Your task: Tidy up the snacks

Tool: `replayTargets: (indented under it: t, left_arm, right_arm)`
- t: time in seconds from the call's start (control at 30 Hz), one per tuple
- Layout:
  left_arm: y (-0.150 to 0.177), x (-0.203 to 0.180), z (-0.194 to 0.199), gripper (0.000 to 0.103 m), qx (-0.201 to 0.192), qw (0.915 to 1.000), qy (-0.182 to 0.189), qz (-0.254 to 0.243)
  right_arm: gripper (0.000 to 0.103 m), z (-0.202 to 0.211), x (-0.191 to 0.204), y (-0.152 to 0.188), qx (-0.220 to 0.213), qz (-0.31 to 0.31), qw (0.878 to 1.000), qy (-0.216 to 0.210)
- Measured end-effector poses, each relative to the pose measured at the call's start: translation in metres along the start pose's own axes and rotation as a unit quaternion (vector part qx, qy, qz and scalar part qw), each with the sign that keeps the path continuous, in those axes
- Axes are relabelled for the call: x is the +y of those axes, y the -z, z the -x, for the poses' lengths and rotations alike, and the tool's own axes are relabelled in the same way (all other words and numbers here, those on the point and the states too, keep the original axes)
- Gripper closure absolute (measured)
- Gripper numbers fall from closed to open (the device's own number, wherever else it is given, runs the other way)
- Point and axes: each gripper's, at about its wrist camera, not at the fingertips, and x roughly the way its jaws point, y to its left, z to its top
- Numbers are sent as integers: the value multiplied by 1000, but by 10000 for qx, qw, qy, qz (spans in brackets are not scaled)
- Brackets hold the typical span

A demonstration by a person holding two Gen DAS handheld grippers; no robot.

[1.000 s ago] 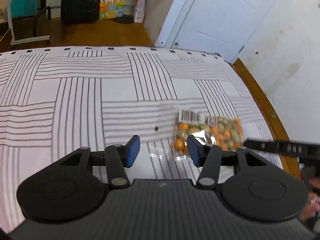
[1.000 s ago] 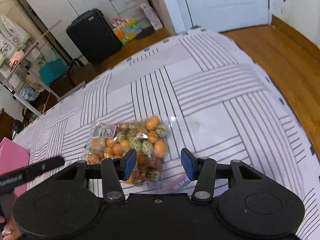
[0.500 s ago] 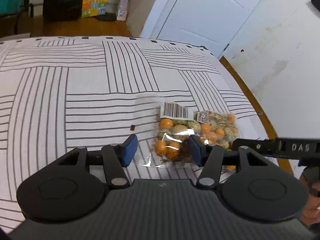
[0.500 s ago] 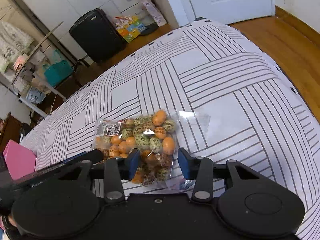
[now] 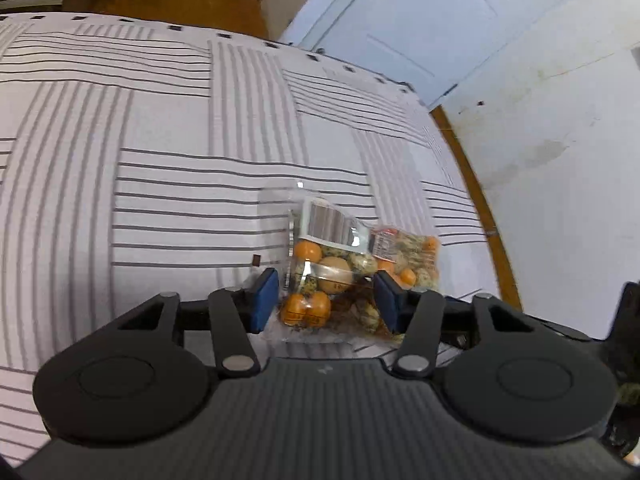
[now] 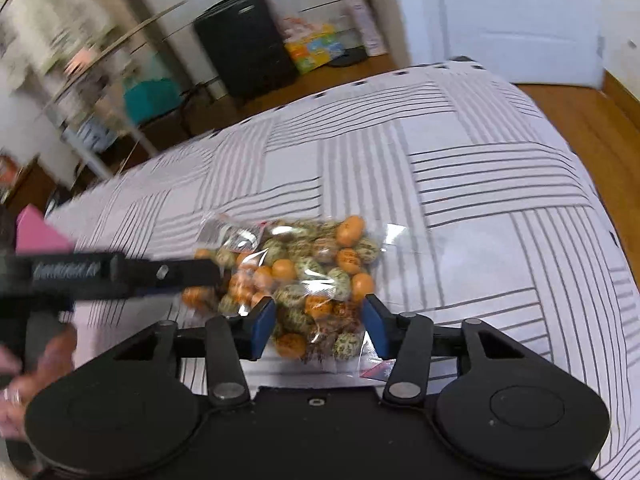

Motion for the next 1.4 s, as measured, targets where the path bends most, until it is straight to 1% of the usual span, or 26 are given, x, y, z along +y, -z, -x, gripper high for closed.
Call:
replayTargets:
  t: [0.03, 0.13, 0.17, 0.2, 0.27, 0.3, 0.33, 0.37, 0.43, 0.5, 0.6, 0.63, 0.67, 0.7, 0.77, 0.8, 0.83, 0.9, 1.0, 1.07, 1.13, 1.17, 1.2, 1.23, 1.3, 1.4]
  left_arm:
    - [-1, 0, 0, 55, -8, 9999, -99, -43]
    - [-2, 3, -2, 55, 23, 9999, -164, -29]
    - [-2, 3, -3, 55, 18, 9998, -185, -52]
    - [-1, 2, -4, 55, 6, 9997, -212, -110]
    - [2, 1, -4, 55, -39, 9995, -262, -195]
    - [3, 0, -5, 55, -59, 9993, -286, -231]
    - [3, 0, -6, 55, -72, 9992, -307, -265]
    - [3, -1, -7, 55, -77, 9990, -326, -286]
    - [4, -2, -6, 55, -94, 9989, -337, -307]
    - [4, -2, -8, 55, -125, 9989, -312, -317]
    - [5, 0, -9, 56, -236, 9986, -224, -412]
    - [7, 0, -8, 56, -309, 9981, -163, -517]
    - [7, 1, -9, 55, -344, 9980, -65, -525]
    - [8, 4, -10, 55, -343, 9984, 74, -451]
    - [7, 7, -11, 53, -220, 9985, 415, -298]
    - [7, 4, -10, 54, -222, 9984, 384, -349]
    - [8, -1, -10, 54, -223, 9982, 295, -464]
    - [11, -9, -9, 54, -269, 9970, 198, -691]
    - [14, -18, -8, 54, -305, 9954, 166, -893]
    - [14, -21, -6, 54, -274, 9953, 203, -909]
    - [15, -25, -4, 55, -227, 9936, 627, -911]
    - [16, -29, -4, 55, -102, 9929, 842, -838]
    - [16, -34, -5, 56, 20, 9935, 824, -790]
    - [17, -41, -4, 56, 31, 9943, 628, -866]
    - [17, -44, -2, 57, 22, 9943, 452, -961]
    - [12, -29, -2, 63, 76, 9962, 630, -593]
  right_arm:
    - [39, 1, 3, 1, 44, 146, 9999, -52]
    - [34, 1, 20, 4, 108, 762, 9969, 178]
    - [31, 0, 24, 5, 131, 941, 9951, 275]
    - [25, -1, 30, 8, 164, 1155, 9925, 362]
    - [14, -9, 37, 15, 345, 1639, 9834, 704]
    - [12, -13, 38, 18, 407, 1818, 9779, 951]
    - [7, -15, 38, 20, 342, 1878, 9754, 1098]
    - [4, -16, 35, 18, 278, 1789, 9771, 1116]
    - [4, -17, 23, 12, 128, 1351, 9844, 1118]
    - [0, -19, 14, 9, -29, 1103, 9892, 962]
    - [0, -25, 16, 14, -298, 1275, 9868, 954]
    - [0, -25, 16, 13, -322, 1208, 9885, 847]
    - [0, -25, 16, 12, -358, 1105, 9906, 719]
    - [4, -25, 21, 12, -392, 1156, 9909, 576]
    - [6, -31, 37, 15, -320, 1451, 9865, 688]
    - [6, -33, 41, 15, -286, 1599, 9835, 798]
    - [6, -32, 41, 14, -279, 1587, 9838, 785]
    - [11, -29, 37, 12, -309, 1492, 9856, 737]
    - [12, -27, 38, 11, -332, 1536, 9846, 769]
    - [14, -25, 40, 12, -362, 1554, 9842, 766]
    - [17, -26, 40, 13, -368, 1568, 9845, 702]
    - [19, -28, 43, 13, -359, 1636, 9833, 707]
    - [21, -27, 45, 13, -342, 1680, 9826, 712]
    - [23, -26, 45, 12, -316, 1662, 9832, 692]
    - [27, -22, 44, 11, -237, 1664, 9834, 683]
    - [29, -18, 43, 7, -82, 1619, 9842, 716]
